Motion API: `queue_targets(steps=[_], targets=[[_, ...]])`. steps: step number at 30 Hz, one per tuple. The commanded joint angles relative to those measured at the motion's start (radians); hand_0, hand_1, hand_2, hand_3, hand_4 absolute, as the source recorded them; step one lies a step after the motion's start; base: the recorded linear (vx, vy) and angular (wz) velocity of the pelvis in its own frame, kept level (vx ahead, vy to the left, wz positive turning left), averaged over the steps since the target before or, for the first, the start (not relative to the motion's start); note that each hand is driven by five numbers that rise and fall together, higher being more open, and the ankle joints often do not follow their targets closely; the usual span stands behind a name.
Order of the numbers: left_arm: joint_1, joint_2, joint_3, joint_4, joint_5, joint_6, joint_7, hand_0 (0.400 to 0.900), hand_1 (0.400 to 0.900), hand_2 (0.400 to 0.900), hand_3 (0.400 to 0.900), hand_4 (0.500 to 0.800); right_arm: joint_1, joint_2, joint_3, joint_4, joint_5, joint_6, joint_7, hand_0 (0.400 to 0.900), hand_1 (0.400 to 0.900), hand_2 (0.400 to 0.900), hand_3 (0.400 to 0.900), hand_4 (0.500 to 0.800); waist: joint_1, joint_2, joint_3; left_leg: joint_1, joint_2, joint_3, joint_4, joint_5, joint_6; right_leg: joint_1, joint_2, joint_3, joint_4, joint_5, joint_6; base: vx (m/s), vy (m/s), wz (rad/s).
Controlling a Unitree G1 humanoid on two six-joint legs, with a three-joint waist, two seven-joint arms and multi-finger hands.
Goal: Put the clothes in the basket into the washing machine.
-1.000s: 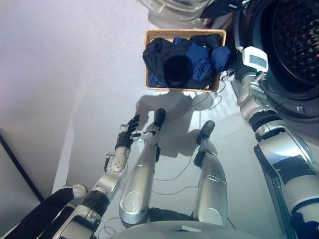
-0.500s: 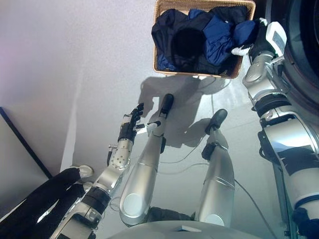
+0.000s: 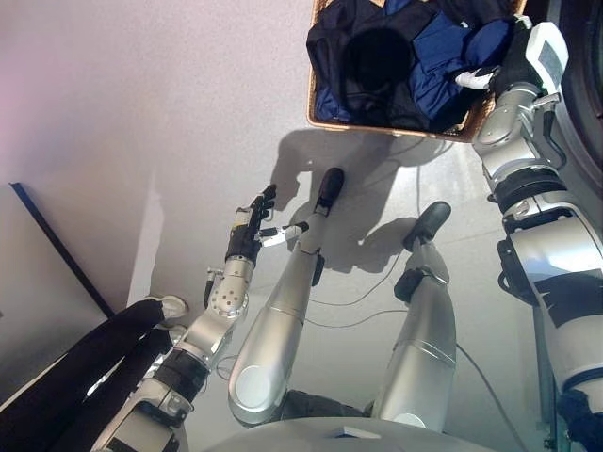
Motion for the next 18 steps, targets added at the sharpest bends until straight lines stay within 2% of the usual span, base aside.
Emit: queue_targets(steps=[1, 11, 16, 18], targets=[[0.034, 0.018, -0.02, -0.094, 0.023, -0.053, 0.036, 0.9, 0.9, 0.9, 0.9, 0.8, -0.012, -0.103, 0.06, 0.012, -0.059, -0.001, -0.047, 0.4, 0.4, 0.4, 0.4, 0.5, -0.003, 0.111, -0.029, -0.079, -0.03, 0.042, 0.167, -0.159, -0.005, 0.008, -0.021, 0.018, -0.128, 0.104, 0.046, 0.0, 0.0, 0.0], [0.016, 0.021, -0.03, -0.104, 0.055, -0.044, 0.05, 0.9, 0.9, 0.9, 0.9, 0.8, 0.02, -0.118, 0.055, 0.016, -0.133, 0.038, -0.109, 0.4, 0.4, 0.4, 0.4, 0.5, -0.019, 0.113, -0.029, -0.08, -0.031, 0.049, 0.175, -0.163, -0.006, 0.007, -0.022, 0.022, -0.133, 0.108, 0.045, 0.0, 0.0, 0.0], [0.008, 0.018, -0.023, -0.099, 0.07, -0.031, 0.064, 0.9, 0.9, 0.9, 0.9, 0.8, 0.049, -0.107, -0.017, -0.022, -0.051, 0.02, -0.139, 0.4, 0.4, 0.4, 0.4, 0.5, -0.035, 0.102, -0.029, -0.07, -0.025, 0.057, 0.178, -0.169, -0.006, 0.011, -0.018, 0.027, -0.137, 0.109, 0.045, 0.0, -0.004, -0.09], [0.008, 0.011, -0.014, -0.09, 0.069, -0.025, 0.073, 0.9, 0.9, 0.9, 0.9, 0.8, 0.068, -0.086, -0.089, -0.058, 0.043, -0.005, -0.163, 0.4, 0.4, 0.4, 0.4, 0.5, -0.049, 0.094, -0.029, -0.063, -0.02, 0.064, 0.179, -0.173, -0.006, 0.014, -0.013, 0.033, -0.137, 0.109, 0.044, 0.0, 0.007, -0.15]])
